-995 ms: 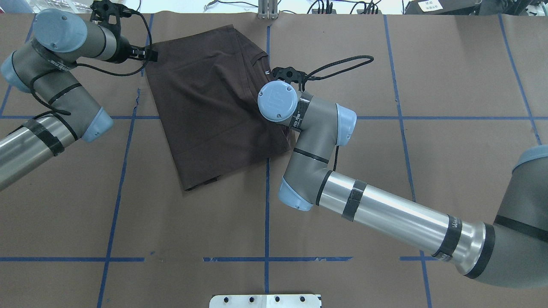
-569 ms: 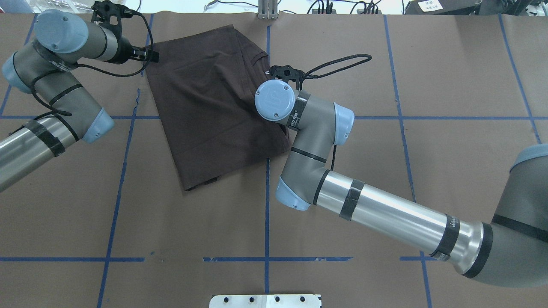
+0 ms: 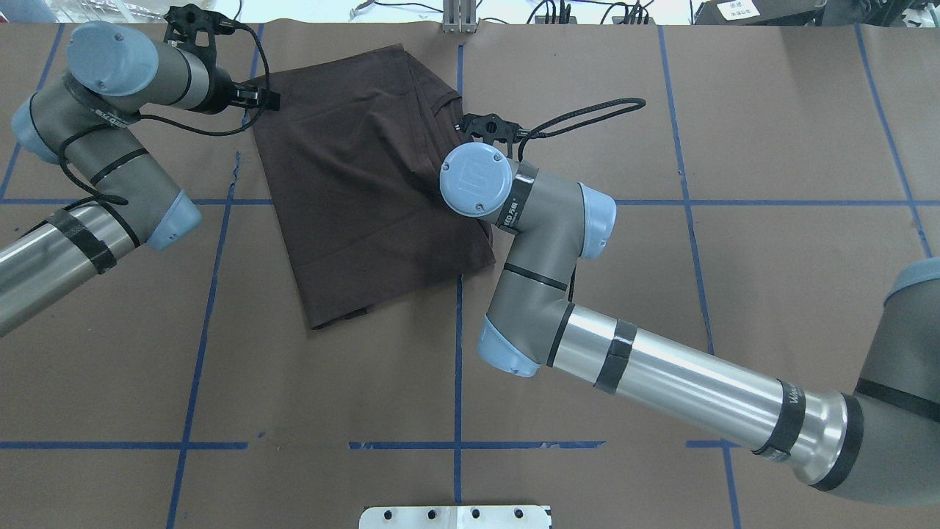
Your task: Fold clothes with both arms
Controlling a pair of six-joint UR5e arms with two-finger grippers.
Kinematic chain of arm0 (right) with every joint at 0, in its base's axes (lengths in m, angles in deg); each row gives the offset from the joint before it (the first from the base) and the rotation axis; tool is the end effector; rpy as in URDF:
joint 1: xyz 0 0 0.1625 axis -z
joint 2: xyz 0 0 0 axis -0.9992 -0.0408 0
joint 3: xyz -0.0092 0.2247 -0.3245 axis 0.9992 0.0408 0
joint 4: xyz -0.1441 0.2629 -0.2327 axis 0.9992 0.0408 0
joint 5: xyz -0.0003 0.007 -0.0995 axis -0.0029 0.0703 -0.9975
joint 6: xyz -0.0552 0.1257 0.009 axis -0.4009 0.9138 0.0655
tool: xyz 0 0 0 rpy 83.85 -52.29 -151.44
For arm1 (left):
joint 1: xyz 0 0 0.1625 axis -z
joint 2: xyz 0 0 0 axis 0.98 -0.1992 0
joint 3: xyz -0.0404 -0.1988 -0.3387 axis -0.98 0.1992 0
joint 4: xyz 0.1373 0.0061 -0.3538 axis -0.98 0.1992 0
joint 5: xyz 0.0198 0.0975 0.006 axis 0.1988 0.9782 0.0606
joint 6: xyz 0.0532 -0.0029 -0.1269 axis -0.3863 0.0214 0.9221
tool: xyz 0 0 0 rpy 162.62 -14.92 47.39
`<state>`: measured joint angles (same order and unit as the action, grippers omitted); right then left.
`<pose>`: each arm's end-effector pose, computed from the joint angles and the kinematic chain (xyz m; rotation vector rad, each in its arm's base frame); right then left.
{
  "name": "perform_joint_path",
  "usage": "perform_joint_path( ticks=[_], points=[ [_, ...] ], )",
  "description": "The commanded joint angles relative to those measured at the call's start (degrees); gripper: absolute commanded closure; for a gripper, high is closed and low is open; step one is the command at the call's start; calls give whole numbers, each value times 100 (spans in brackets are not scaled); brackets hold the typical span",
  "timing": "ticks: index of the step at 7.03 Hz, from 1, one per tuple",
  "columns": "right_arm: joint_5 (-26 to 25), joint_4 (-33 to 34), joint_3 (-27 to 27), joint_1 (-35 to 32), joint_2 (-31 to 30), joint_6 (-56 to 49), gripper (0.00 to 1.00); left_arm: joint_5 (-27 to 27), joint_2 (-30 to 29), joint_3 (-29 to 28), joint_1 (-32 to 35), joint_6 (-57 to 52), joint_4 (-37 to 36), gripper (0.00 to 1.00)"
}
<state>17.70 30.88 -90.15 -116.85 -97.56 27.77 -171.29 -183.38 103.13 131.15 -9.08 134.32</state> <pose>-0.5917 -0.4932 0.2507 0.3254 -0.7734 0.3690 0.3676 -0.6471 0.4082 0.5812 0.8376 -0.0520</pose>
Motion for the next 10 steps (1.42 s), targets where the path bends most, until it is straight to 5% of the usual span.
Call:
perform_joint_path(
  ticks=[1, 3, 7, 8, 9, 10],
  points=[
    [-436, 247, -1903, 682, -1336, 22, 100, 0, 2, 41, -104, 128, 0, 0],
    [-842, 582, -3367, 1299, -2498, 31, 100, 0, -6, 59, -174, 208, 0, 0],
    [-1002, 583, -3584, 1503, -2934, 22, 100, 0, -6, 59, -183, 217, 9, 0],
    [-1010, 583, -3567, 1503, -2943, 22, 15, 0, -6, 59, -183, 217, 0, 0],
    [-1071, 574, -3601, 1538, -2917, 14, 0, 0, -6, 59, -183, 217, 0, 0],
    [-1020, 557, -3584, 1573, -2839, -56, 0, -9, -6, 111, -192, 217, -9, 0]
  ],
)
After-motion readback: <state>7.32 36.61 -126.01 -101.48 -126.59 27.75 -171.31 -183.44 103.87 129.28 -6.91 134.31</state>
